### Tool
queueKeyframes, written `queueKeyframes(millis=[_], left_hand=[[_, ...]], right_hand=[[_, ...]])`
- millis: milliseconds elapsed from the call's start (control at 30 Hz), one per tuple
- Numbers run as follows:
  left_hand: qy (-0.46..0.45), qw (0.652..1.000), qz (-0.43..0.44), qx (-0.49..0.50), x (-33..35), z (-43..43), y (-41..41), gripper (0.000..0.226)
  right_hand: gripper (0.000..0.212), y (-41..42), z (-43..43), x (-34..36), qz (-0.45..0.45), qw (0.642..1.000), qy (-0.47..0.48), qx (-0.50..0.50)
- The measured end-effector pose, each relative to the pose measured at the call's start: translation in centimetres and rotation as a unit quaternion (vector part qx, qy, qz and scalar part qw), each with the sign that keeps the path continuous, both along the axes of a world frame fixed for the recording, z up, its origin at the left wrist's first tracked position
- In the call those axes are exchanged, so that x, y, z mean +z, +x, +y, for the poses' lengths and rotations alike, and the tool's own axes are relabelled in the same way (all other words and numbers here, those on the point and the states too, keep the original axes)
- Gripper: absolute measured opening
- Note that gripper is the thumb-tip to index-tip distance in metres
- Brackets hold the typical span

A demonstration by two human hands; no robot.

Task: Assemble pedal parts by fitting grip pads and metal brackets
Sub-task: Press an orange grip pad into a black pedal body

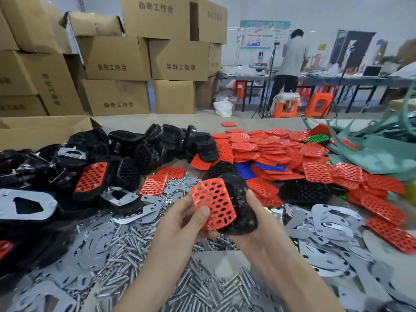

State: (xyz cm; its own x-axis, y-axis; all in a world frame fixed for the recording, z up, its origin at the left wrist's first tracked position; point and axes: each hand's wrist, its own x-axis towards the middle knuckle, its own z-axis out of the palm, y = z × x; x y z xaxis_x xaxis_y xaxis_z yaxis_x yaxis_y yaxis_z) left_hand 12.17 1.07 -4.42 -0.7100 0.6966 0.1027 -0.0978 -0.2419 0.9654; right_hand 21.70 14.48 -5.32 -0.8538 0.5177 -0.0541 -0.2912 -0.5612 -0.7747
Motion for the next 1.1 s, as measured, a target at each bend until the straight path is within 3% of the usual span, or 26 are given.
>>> queueKeyframes(millis=[333, 500, 733, 933, 1100], left_hand=[[-0.016, 0.996, 0.079, 0.044, 0.1, -0.4, 0.1, 0.024], [0.011, 0.995, 0.009, 0.097, -0.3, -0.6, -1.0, 0.034], [-0.003, 0.995, 0.041, 0.091, -0.7, -0.3, -0.5, 0.03], [0.053, 0.985, -0.061, 0.153, -0.5, -0.4, -1.7, 0.037], [0.078, 0.985, -0.103, 0.116, -0.3, -0.3, -1.6, 0.037]], right_hand=[[0.052, 0.3, -0.4, 0.5, 0.004, 1.0, 0.02, 0.014], [0.043, 0.5, -0.3, 0.8, 0.03, 0.999, -0.026, 0.005], [0.046, 0.6, -0.7, 1.0, 0.016, 1.0, -0.006, 0.022], [0.042, 0.6, -0.6, 0.9, 0.022, 0.999, -0.024, 0.014], [0.04, 0.6, -0.5, 0.6, 0.01, 1.0, -0.008, 0.012]])
